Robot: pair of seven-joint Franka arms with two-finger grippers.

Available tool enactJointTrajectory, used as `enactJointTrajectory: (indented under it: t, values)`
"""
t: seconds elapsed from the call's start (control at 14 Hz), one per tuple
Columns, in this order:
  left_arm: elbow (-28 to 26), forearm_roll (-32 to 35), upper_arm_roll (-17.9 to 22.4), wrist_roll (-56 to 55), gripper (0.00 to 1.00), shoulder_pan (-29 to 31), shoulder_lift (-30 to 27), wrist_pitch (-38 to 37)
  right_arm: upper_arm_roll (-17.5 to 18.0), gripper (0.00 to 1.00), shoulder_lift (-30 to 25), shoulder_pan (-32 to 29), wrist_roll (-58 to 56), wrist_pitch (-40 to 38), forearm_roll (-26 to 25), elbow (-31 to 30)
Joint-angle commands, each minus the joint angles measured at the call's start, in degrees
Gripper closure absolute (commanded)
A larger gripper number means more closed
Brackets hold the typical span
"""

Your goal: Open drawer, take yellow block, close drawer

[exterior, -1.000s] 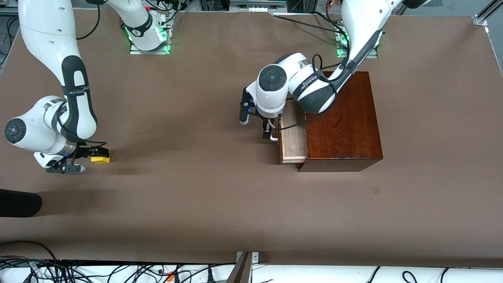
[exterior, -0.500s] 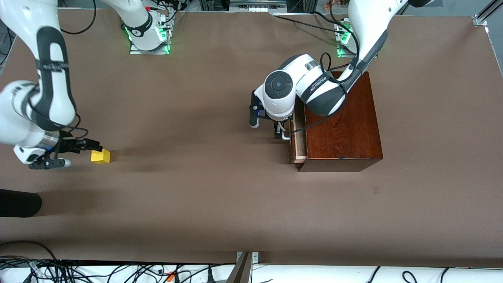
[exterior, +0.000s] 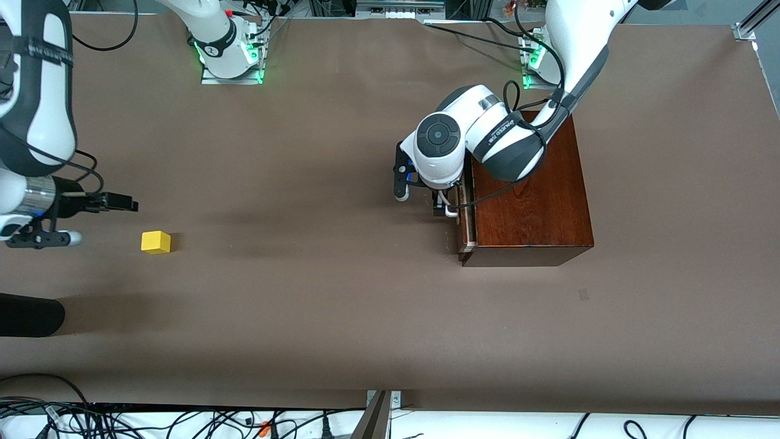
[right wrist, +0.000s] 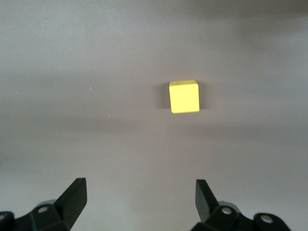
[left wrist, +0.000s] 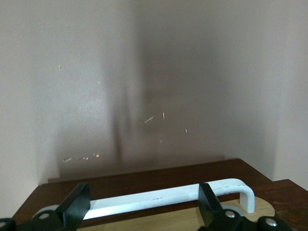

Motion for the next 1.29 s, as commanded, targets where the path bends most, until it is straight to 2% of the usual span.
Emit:
enactJointTrajectory:
  t: [0.0,0.14,0.36,0.43,0.57,0.71,1.0,1.07,1.21]
  values:
    - [-0.65,1.66,0.7,0.73,0.0,1.79,-2.8,-1.8,-0.39,0.0,-3.93,3.06,3.52,-3.58,-4.82,2.43]
    - [-0.65,1.66,0.7,1.34,0.0,2.49,-2.88,-2.23,0.22,0.0,-7.71,4.29,5.46,-3.67,-7.9,2.25]
    - [-0.73,1.75,0.7,1.43,0.0,2.49,-2.88,-2.24,0.4,0.0,-10.01,5.79,7.74,-5.67,-9.14,2.16]
    - [-0.74,1.75,0.7,1.43,0.0,2.49,-2.88,-2.24,1.18,0.0,-10.71,5.62,9.06,-6.56,-9.75,2.16]
    - [-0.74,1.75,0.7,1.52,0.0,2.49,-2.88,-2.5,5.13,0.0,-13.86,4.57,12.13,-7.0,-13.43,1.81]
    - [-0.65,1.75,0.79,1.78,0.0,2.58,-2.88,-2.5,12.57,0.0,-16.42,-0.77,14.95,-7.71,-15.72,0.58]
    - [-0.65,3.67,0.7,1.87,0.0,2.58,-3.32,-3.12,29.01,0.0,-19.42,-16.05,16.19,-7.53,-16.17,-1.7]
    - [-0.65,4.47,0.62,1.87,0.0,2.58,-3.32,-3.46,31.92,0.0,-19.42,-19.05,16.19,-7.45,-16.17,-1.71]
    - [-0.65,4.56,0.7,1.87,0.0,2.49,-3.32,-3.91,33.97,0.0,-19.77,-21.35,16.19,-7.36,-16.17,-1.71]
